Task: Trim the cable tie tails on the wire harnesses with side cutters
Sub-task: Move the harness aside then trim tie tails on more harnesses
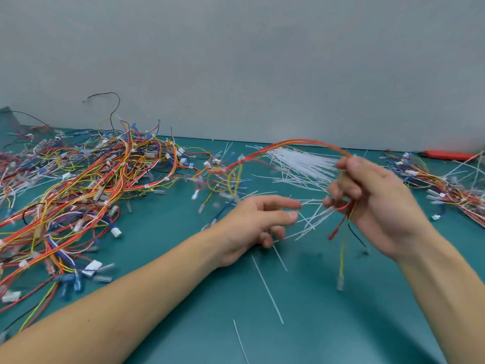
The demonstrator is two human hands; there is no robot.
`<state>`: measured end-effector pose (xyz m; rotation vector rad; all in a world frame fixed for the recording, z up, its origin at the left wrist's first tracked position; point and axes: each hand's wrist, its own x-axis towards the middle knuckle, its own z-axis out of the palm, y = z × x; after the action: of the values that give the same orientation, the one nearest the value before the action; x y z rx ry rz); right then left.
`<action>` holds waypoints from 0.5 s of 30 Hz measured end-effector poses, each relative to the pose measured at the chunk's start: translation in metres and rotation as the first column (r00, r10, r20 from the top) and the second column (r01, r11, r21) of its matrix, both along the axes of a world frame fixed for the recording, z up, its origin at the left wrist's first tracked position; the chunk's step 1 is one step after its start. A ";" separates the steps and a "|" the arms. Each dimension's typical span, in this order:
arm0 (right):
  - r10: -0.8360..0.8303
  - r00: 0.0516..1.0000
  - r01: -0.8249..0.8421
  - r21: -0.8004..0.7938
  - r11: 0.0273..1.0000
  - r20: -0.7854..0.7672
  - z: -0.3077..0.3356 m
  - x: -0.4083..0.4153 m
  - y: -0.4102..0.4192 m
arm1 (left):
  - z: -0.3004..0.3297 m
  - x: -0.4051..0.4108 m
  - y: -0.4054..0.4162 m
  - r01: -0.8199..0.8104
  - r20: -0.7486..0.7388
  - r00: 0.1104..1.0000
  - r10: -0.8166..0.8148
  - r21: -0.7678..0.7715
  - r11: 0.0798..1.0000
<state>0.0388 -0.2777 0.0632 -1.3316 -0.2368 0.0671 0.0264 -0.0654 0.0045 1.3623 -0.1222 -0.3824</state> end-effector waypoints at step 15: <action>0.752 0.658 -0.691 0.421 0.587 0.032 0.022 0.001 -0.070 | 0.018 0.028 0.052 0.071 -0.181 0.978 -0.101 -0.161 0.984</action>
<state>0.0395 -0.3475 0.0856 -0.7303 -0.6314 0.7860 0.0547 -0.0132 0.0229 1.1646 -0.0523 -0.5623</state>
